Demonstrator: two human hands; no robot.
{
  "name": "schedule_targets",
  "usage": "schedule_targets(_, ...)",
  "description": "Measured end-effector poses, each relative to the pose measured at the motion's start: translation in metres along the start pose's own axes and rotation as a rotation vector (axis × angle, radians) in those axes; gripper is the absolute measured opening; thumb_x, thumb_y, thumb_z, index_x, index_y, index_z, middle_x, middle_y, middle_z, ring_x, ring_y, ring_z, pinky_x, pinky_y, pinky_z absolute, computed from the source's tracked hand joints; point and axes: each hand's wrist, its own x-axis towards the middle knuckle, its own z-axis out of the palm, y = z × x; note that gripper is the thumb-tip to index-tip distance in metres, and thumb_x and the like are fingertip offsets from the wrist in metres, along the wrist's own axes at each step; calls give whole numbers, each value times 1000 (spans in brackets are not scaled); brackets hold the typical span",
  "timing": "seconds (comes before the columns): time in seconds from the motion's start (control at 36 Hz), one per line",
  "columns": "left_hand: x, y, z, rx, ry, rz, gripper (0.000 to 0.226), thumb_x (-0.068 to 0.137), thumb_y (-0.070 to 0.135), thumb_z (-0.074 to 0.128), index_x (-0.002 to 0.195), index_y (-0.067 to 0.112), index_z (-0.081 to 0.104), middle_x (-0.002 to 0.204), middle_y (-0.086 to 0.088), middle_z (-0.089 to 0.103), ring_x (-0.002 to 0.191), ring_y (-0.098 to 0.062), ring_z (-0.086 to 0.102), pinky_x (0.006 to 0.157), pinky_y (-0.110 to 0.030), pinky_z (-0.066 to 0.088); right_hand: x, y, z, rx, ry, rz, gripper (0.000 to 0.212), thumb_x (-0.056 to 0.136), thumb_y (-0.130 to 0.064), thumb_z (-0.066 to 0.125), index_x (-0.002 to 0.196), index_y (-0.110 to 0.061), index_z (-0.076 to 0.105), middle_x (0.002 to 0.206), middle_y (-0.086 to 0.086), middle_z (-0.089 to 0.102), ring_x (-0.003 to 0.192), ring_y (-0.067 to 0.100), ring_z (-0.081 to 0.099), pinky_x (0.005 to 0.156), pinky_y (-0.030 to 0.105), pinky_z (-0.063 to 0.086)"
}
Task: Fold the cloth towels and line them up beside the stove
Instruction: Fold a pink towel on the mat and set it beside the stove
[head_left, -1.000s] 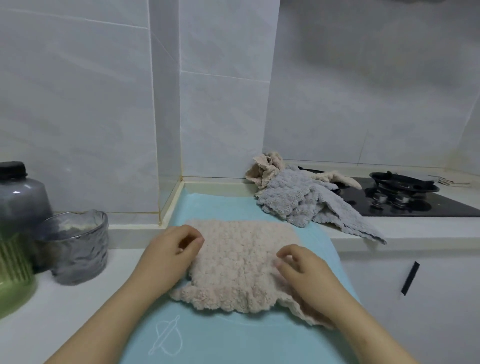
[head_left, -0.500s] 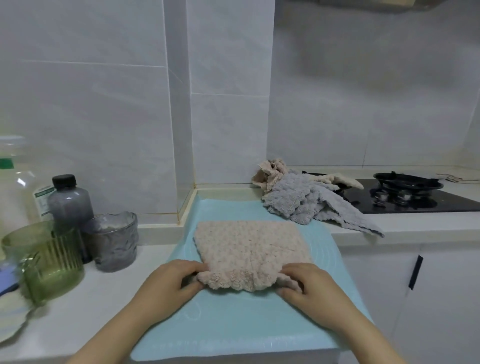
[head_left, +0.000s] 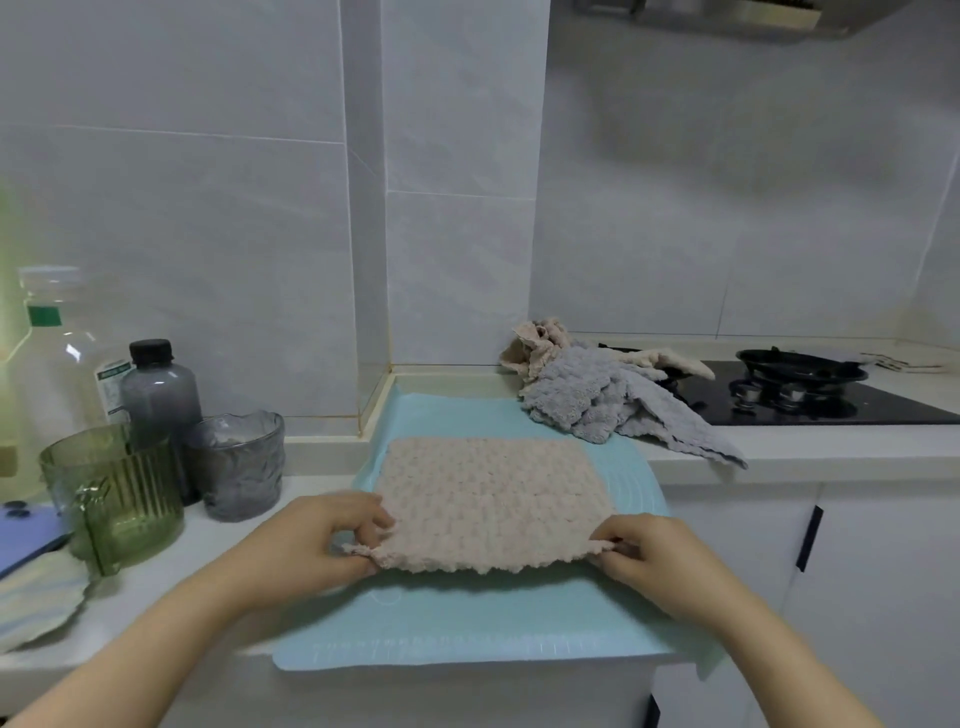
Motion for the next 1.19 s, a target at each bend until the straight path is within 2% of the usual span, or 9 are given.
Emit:
schedule_targets(0.14, -1, 9, -17, -27, -232, -178, 6, 77, 25, 73, 75, 28, 68, 87, 17, 70, 85, 3, 62, 86, -23, 47, -2, 1, -11, 21, -126, -17, 21, 85, -35, 63, 73, -18, 62, 64, -5, 53, 57, 5, 40, 55, 18, 31)
schedule_targets(0.25, 0, 13, -23, -117, -270, -209, 5, 78, 19, 72, 77, 18, 67, 64, 15, 63, 61, 2, 54, 64, -16, 45, -2, 2, -16, 114, -173, 23, 25, 79, -38, 70, 75, -14, 66, 58, -10, 52, 53, 1, 41, 54, 15, 31)
schedule_targets(0.36, 4, 10, -22, -226, -183, -254, 3, 80, 17, 71, 81, 15, 69, 67, 7, 67, 58, -1, 54, 61, -12, 43, -1, 8, -20, 72, -190, 65, 18, 78, -38, 70, 84, -23, 65, 74, -9, 57, 65, 4, 46, 60, 18, 35)
schedule_targets(0.44, 14, 7, -18, -314, -65, -306, 9, 82, 19, 68, 86, 11, 69, 71, -2, 65, 61, -7, 57, 62, -18, 47, 5, 12, -23, 62, -169, 128, 22, 81, -33, 68, 80, -12, 63, 68, -6, 48, 63, 7, 42, 56, 20, 29)
schedule_targets(0.61, 49, 2, -13, -517, 204, -482, 8, 82, 11, 69, 79, 7, 63, 73, -11, 61, 62, -17, 57, 53, -21, 51, 43, 5, -28, 361, 159, 224, 22, 86, -20, 65, 70, -9, 56, 62, 1, 51, 56, 12, 45, 49, 22, 34)
schedule_targets(0.83, 105, -6, -3, 97, 367, -448, 10, 87, 25, 59, 95, 20, 59, 85, 0, 56, 80, -20, 50, 66, -27, 36, 110, 5, -11, 434, 334, 343, 33, 87, -17, 62, 62, -10, 42, 56, 4, 41, 52, 16, 34, 50, 26, 21)
schedule_targets(0.97, 136, -10, 14, 573, 307, -335, 15, 92, 12, 44, 77, 14, 47, 72, 0, 49, 70, -25, 48, 52, -28, 31, 142, 13, 1, 292, 297, 401, 21, 89, -19, 58, 74, -7, 51, 61, 5, 47, 55, 16, 40, 50, 27, 27)
schedule_targets(1.08, 154, -12, 27, 715, 142, -352, 19, 88, -3, 41, 79, 14, 38, 71, 1, 38, 81, -26, 55, 57, -29, 32, 160, 26, 19, 181, 231, 499, 26, 91, -25, 52, 68, -17, 43, 75, 6, 55, 80, 27, 54, 70, 34, 44)
schedule_targets(1.19, 161, -19, 43, 763, 47, -382, 23, 90, -2, 41, 107, 10, 51, 106, -6, 55, 100, -25, 58, 66, -29, 35, 158, 33, 36, -64, 222, 534, 24, 93, -30, 44, 72, -19, 39, 102, 10, 60, 103, 32, 51, 73, 33, 36)
